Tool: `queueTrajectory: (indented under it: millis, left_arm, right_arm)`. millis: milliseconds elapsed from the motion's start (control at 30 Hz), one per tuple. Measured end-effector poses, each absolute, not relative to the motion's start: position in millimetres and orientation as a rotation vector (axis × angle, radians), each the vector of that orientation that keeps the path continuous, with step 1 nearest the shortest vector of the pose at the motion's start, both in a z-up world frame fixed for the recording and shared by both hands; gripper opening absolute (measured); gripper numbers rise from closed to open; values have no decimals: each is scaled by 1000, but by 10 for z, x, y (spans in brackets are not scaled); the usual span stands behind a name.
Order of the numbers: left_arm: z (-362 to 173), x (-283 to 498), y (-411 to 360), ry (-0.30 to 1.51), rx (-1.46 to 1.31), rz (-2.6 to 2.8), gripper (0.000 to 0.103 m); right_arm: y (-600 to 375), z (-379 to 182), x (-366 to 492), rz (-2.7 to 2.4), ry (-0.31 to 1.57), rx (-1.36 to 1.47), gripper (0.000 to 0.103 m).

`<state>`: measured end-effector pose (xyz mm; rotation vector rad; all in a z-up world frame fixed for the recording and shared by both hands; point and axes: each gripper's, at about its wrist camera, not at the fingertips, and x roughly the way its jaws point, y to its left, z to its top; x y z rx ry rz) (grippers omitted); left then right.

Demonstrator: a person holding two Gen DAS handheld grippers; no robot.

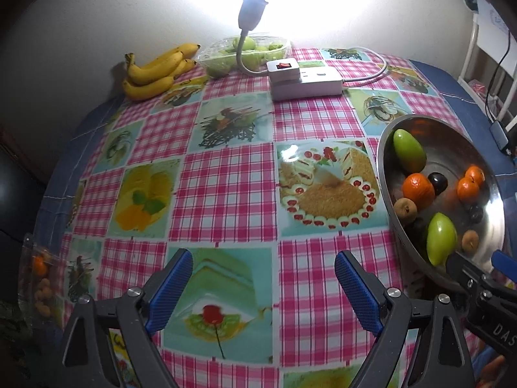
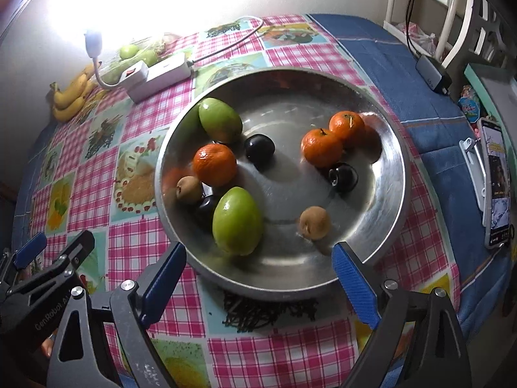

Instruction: Organize fruits

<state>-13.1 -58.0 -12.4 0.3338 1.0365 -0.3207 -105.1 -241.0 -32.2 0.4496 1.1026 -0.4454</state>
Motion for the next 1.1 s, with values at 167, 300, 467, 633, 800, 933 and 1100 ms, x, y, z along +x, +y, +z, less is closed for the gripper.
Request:
queueTrajectory:
  millis: [167,300,467,633,800,933,1100]
  left_arm:
    - [4,-150,-455,1017,288,-298,92]
    - [96,-172,-391,990,273,-268,92]
    - [92,-173,-374,1013,285,-254,92]
    - [152,-202,-320,1003,265,-248,92]
    - [219,-234,-272,988,255,-244,92]
    - [273,-262,-227,975,243,-240,92]
    - [300,-280,-197,976,238,-242,93]
  right_arm:
    - [-2387,-195,-1118,-451,1066,454,92]
    - [-2334,-96,-1149,-452,1047,439,92]
    - [-2291,-27,-1175,-449,1033,421,92]
    - [-2296,2,-1196,-460,1028,421,92]
    - [-2276,79,-1243,-461,1001,419,92]
    - [-2245,127,-1262,-456,989,411,92]
    - [-2219,172,-1284,-456,977,399,92]
